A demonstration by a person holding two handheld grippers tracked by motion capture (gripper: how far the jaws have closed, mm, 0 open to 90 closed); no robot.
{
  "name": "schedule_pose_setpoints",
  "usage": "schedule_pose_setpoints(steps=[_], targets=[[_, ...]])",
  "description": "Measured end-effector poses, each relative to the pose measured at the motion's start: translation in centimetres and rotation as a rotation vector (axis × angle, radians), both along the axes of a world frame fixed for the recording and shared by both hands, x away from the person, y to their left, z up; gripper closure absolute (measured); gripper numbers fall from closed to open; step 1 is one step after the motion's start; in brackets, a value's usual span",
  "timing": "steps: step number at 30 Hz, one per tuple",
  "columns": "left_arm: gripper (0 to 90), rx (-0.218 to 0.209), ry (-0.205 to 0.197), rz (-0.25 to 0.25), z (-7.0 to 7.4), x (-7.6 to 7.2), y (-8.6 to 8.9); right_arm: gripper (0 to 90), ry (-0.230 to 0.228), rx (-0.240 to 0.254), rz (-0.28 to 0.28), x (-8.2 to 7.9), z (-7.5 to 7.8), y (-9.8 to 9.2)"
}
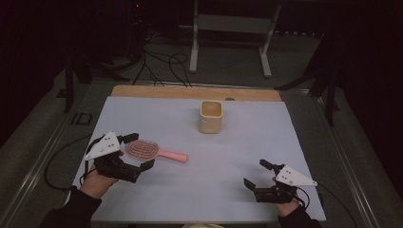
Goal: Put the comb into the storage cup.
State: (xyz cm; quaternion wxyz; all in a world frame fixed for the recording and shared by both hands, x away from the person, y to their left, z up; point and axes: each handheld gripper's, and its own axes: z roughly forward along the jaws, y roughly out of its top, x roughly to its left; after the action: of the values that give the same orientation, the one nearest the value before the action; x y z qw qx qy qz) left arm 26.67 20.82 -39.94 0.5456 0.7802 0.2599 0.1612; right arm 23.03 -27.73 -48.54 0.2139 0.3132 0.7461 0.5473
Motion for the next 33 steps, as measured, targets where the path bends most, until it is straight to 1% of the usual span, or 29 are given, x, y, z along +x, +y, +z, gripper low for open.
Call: schedule_pose_setpoints(steps=[1, 3, 7, 11, 13, 18, 19, 22, 25, 33], targets=[[0.0, -0.005, 0.0, -0.015, 0.1, 0.1, -0.1, 8.8, -0.001, -0.002, 0.001, 0.0, 0.0, 0.0], [0.0, -0.002, 0.01, -0.026, 0.1, 0.4, -0.5, 8.8, -0.001, 0.0, 0.002, 0.0, 0.0, 0.0], [0.0, 0.01, 0.009, -0.032, 0.3, 0.9, -1.1, 8.8, -0.002, 0.003, 0.001, 0.0, 0.0, 0.0], [0.0, 0.012, 0.018, -0.023, 0.3, 1.4, -1.6, 8.8, -0.002, 0.002, 0.001, 0.0, 0.0, 0.0], [0.1, 0.025, 0.015, -0.012, 0.3, 1.6, -1.9, 8.8, 0.0, 0.001, 0.001, 0.0, 0.0, 0.0], [0.1, 0.021, 0.017, 0.006, 0.3, 1.9, -2.5, 8.8, -0.001, 0.001, -0.001, 0.0, 0.0, 0.0], [0.1, 0.023, 0.02, 0.0, 0.2, 2.1, -2.6, 8.8, -0.001, 0.002, -0.001, 0.0, 0.0, 0.0], [0.1, 0.037, 0.028, 0.007, 0.1, 2.3, -3.0, 8.8, 0.002, 0.005, 0.0, 0.0, 0.0, 0.0], [0.0, 0.043, 0.037, -0.001, 0.0, 2.6, -3.4, 8.9, 0.0, 0.005, 0.0, 0.0, 0.0, 0.0], [0.1, 0.051, 0.05, -0.002, -0.4, 3.5, -4.7, 8.8, 0.004, 0.003, 0.0, 0.0, 0.0, 0.1]])
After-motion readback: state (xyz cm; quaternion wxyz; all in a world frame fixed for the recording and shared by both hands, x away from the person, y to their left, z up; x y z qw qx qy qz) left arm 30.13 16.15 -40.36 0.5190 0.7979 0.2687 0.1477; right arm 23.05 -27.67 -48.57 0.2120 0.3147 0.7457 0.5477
